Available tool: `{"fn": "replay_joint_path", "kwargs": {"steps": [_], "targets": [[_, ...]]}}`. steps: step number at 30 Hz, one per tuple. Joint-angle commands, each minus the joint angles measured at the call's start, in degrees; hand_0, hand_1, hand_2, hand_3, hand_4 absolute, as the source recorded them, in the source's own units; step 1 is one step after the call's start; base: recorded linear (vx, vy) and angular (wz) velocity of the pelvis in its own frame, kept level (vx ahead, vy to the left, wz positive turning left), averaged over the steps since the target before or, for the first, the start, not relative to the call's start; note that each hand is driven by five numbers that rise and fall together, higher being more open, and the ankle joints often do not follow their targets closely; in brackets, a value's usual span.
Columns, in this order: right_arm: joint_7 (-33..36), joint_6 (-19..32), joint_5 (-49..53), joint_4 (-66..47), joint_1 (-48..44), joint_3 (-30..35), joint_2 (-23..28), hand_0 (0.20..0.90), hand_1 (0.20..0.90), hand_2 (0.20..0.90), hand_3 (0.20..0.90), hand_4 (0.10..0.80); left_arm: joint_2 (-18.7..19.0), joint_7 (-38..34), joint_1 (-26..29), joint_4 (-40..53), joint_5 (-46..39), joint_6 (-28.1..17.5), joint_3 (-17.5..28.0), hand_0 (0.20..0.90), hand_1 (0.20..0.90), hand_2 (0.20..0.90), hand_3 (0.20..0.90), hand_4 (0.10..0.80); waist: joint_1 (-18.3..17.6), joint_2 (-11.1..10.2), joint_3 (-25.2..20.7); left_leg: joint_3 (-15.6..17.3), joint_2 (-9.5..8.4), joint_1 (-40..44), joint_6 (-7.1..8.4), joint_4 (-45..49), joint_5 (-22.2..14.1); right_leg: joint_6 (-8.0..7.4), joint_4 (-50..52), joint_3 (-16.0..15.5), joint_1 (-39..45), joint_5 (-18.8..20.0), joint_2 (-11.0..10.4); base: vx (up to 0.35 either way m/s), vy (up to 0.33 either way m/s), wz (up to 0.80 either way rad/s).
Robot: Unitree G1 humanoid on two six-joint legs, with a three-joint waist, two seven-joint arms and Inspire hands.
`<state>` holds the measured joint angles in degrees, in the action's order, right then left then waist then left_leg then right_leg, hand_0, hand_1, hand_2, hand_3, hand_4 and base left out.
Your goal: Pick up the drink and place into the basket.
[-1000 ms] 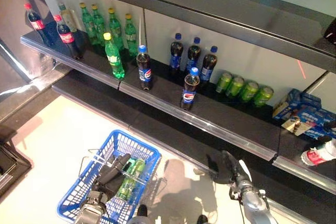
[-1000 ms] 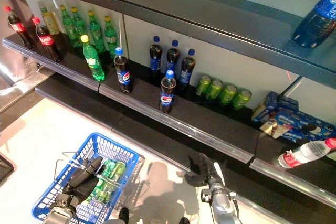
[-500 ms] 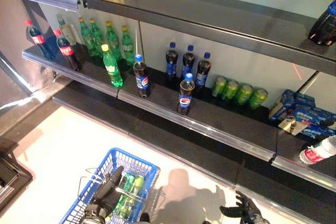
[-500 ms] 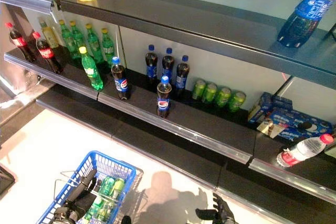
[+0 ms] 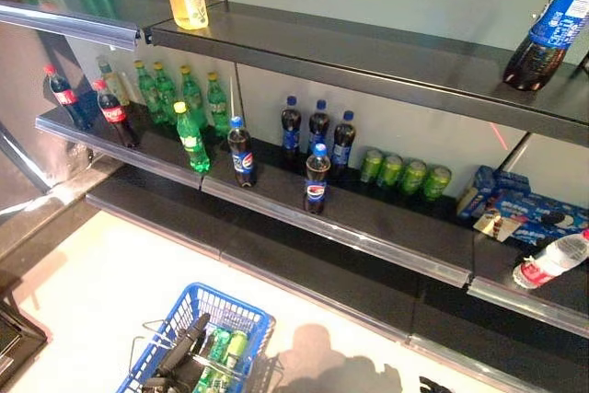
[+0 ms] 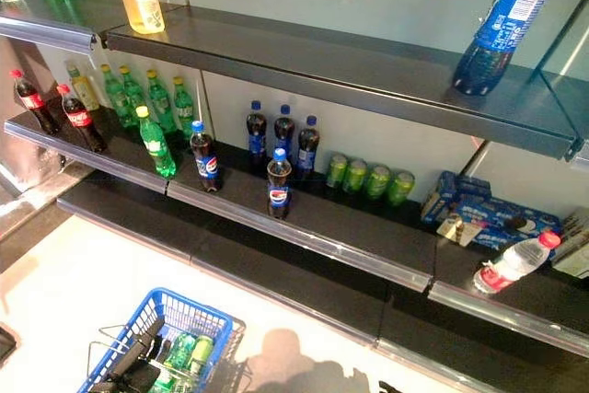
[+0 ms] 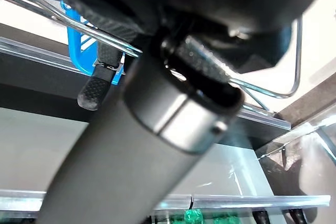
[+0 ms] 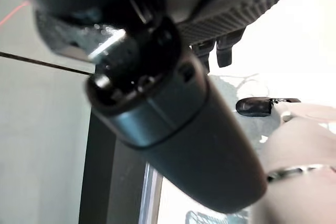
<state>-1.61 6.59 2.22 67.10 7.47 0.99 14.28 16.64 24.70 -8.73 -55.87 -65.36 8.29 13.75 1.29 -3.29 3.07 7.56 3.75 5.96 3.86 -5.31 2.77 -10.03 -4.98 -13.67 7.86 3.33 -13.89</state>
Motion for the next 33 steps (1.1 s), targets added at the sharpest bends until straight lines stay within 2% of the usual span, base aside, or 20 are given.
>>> {"fn": "replay_joint_path", "kwargs": {"steps": [1,8,23,33], "targets": [[-0.90,0.91,-0.36,2.77,-3.61,-0.38,4.49,0.900,0.900,0.900,0.900,0.800,1.22,5.94,9.93,2.19,-0.01,-3.10,-0.02,0.300,0.300,0.300,0.200,0.100,2.27,2.51,-1.54,2.95,-0.27,2.64,-0.93,1.24,-5.55,-0.40,3.42,-0.35,-0.92,-1.26,-1.04,0.000,0.000,0.00],[-1.60,0.26,-1.45,3.61,-4.45,-0.73,5.03,0.900,0.900,0.900,0.900,0.800,0.65,4.03,9.31,-2.28,4.37,-3.51,-2.06,0.300,0.300,0.300,0.200,0.100,2.60,2.48,-1.25,3.03,-0.19,2.88,-0.95,1.46,-5.54,-0.19,3.70,-0.61,-0.53,-1.48,-1.15,0.000,0.000,0.00],[-2.00,0.08,-3.10,4.74,-5.63,-1.31,5.61,0.900,0.900,0.900,0.900,0.800,1.01,3.28,9.09,-9.30,10.90,-4.95,-2.61,0.300,0.300,0.300,0.200,0.100,2.83,2.04,-1.17,2.74,-0.14,2.99,-1.04,1.66,-5.67,0.14,3.76,-0.48,-0.39,-1.66,-0.73,0.000,0.000,0.00],[-0.89,-3.18,-6.91,5.97,-5.60,-2.57,5.59,0.900,0.900,0.900,0.900,0.800,1.07,-0.04,9.12,-11.30,14.17,-7.20,-3.12,0.300,0.300,0.300,0.200,0.100,2.68,1.80,-0.73,2.92,0.04,3.03,-1.09,1.62,-5.65,0.27,3.66,-0.28,-0.56,-1.55,-0.51,0.000,0.000,0.00]]}}
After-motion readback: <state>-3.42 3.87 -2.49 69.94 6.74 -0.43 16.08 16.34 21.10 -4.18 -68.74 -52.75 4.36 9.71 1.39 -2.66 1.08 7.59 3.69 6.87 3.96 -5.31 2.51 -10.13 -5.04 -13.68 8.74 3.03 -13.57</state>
